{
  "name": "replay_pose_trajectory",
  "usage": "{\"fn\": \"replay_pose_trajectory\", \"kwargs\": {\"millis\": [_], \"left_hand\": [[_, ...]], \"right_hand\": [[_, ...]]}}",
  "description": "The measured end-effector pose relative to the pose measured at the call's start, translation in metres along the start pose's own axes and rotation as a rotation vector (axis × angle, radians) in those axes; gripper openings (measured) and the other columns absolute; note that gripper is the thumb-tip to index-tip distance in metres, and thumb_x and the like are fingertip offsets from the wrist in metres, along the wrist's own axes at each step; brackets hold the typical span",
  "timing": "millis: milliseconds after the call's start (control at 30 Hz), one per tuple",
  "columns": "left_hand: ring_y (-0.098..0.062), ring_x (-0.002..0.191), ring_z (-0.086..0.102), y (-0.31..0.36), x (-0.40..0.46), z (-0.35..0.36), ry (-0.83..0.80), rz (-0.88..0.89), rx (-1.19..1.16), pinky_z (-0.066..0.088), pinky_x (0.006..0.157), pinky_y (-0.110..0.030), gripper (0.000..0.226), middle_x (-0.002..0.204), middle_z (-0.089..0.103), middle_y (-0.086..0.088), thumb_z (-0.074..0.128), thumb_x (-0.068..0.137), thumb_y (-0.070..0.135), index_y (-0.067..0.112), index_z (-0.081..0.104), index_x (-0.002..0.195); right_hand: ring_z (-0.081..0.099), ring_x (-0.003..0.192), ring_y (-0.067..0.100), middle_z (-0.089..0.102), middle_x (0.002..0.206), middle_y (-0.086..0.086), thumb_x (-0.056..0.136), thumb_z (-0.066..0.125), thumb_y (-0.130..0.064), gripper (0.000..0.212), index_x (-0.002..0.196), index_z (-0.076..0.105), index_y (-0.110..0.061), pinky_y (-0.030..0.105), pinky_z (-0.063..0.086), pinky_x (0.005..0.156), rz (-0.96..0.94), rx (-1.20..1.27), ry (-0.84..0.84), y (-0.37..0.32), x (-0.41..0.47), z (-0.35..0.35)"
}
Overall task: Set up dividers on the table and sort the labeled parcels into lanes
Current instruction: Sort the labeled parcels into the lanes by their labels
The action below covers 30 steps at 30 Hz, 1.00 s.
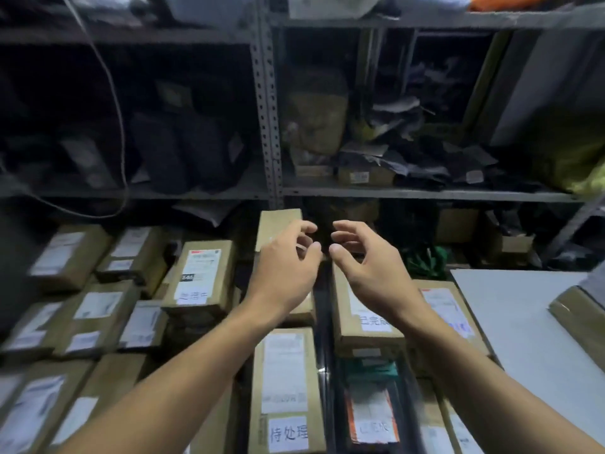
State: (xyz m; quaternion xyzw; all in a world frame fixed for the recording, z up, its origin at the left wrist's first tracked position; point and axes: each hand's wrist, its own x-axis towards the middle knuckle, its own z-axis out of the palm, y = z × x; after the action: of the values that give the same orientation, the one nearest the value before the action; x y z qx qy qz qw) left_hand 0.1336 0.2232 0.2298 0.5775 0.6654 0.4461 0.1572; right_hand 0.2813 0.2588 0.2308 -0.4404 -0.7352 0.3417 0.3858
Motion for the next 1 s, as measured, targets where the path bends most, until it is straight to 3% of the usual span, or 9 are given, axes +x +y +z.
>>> {"fn": "replay_pose_trajectory", "kwargs": {"millis": [200, 300, 433, 533, 600, 700, 833, 933, 1000], "left_hand": [[0.004, 0.081, 0.060, -0.095, -0.022, -0.128, 0.128, -0.132, 0.009, 0.043, 0.062, -0.009, 0.017, 0.089, 0.064, 0.017, 0.063, 0.089, 0.030, 0.043, 0.058, 0.099], [0.006, 0.082, 0.059, -0.155, -0.030, -0.186, 0.183, -0.206, 0.016, 0.043, 0.064, -0.007, 0.016, 0.089, 0.065, 0.015, 0.063, 0.090, 0.028, 0.040, 0.058, 0.098], [0.000, 0.083, 0.062, -0.236, -0.035, -0.258, 0.223, -0.323, 0.021, 0.051, 0.075, -0.026, 0.014, 0.087, 0.066, 0.015, 0.063, 0.090, 0.026, 0.036, 0.060, 0.099], [-0.004, 0.081, 0.062, -0.298, -0.032, -0.306, 0.253, -0.407, 0.033, 0.052, 0.076, -0.031, 0.014, 0.085, 0.066, 0.014, 0.063, 0.088, 0.024, 0.035, 0.061, 0.096], [-0.004, 0.083, 0.062, -0.339, -0.031, -0.331, 0.261, -0.470, 0.005, 0.053, 0.077, -0.032, 0.016, 0.089, 0.067, 0.012, 0.063, 0.088, 0.022, 0.037, 0.060, 0.095], [-0.008, 0.089, 0.064, -0.398, -0.026, -0.357, 0.265, -0.559, -0.052, 0.052, 0.083, -0.033, 0.016, 0.093, 0.068, 0.010, 0.063, 0.088, 0.020, 0.034, 0.061, 0.097], [-0.015, 0.099, 0.063, -0.466, -0.002, -0.381, 0.307, -0.633, -0.132, 0.048, 0.084, -0.028, 0.022, 0.103, 0.067, 0.002, 0.062, 0.091, 0.015, 0.021, 0.062, 0.112], [-0.015, 0.108, 0.058, -0.509, 0.029, -0.392, 0.357, -0.675, -0.140, 0.042, 0.087, -0.026, 0.032, 0.124, 0.062, -0.005, 0.059, 0.094, 0.016, 0.015, 0.058, 0.126], [-0.020, 0.119, 0.056, -0.531, 0.049, -0.395, 0.348, -0.712, -0.133, 0.042, 0.094, -0.029, 0.041, 0.135, 0.056, -0.007, 0.058, 0.095, 0.020, 0.015, 0.052, 0.135]], "right_hand": [[0.059, 0.096, -0.011, 0.061, 0.102, -0.025, 0.095, 0.061, -0.032, 0.033, 0.127, 0.056, -0.032, 0.001, 0.046, 0.073, -0.070, 0.004, -0.194, -0.068, 0.010, 0.127], [0.062, 0.093, -0.008, 0.066, 0.105, -0.018, 0.094, 0.062, -0.033, 0.033, 0.126, 0.057, -0.030, 0.008, 0.050, 0.076, -0.071, -0.007, -0.274, -0.094, 0.017, 0.200], [0.060, 0.094, -0.011, 0.065, 0.105, -0.018, 0.094, 0.062, -0.031, 0.032, 0.126, 0.057, -0.030, 0.008, 0.049, 0.078, -0.013, -0.010, -0.376, -0.113, 0.032, 0.297], [0.059, 0.095, -0.012, 0.065, 0.105, -0.018, 0.094, 0.061, -0.034, 0.030, 0.124, 0.057, -0.033, 0.003, 0.045, 0.073, 0.061, -0.007, -0.433, -0.116, 0.044, 0.364], [0.064, 0.095, -0.005, 0.068, 0.109, -0.013, 0.093, 0.061, -0.036, 0.026, 0.118, 0.057, -0.036, 0.009, 0.048, 0.075, 0.124, -0.008, -0.474, -0.114, 0.050, 0.407], [0.068, 0.097, 0.003, 0.069, 0.112, -0.010, 0.092, 0.061, -0.037, 0.023, 0.114, 0.054, -0.042, 0.027, 0.056, 0.086, 0.206, 0.004, -0.539, -0.108, 0.058, 0.466], [0.067, 0.098, 0.006, 0.067, 0.114, -0.008, 0.094, 0.058, -0.037, 0.045, 0.137, 0.049, -0.027, 0.033, 0.056, 0.089, 0.310, -0.006, -0.607, -0.103, 0.077, 0.534], [0.067, 0.098, 0.010, 0.066, 0.118, -0.003, 0.094, 0.057, -0.037, 0.052, 0.143, 0.043, -0.024, 0.036, 0.057, 0.088, 0.378, 0.017, -0.607, -0.103, 0.102, 0.582], [0.064, 0.109, 0.018, 0.064, 0.126, 0.002, 0.094, 0.056, -0.037, 0.055, 0.145, 0.041, -0.021, 0.044, 0.053, 0.095, 0.388, 0.002, -0.576, -0.102, 0.121, 0.612]]}}
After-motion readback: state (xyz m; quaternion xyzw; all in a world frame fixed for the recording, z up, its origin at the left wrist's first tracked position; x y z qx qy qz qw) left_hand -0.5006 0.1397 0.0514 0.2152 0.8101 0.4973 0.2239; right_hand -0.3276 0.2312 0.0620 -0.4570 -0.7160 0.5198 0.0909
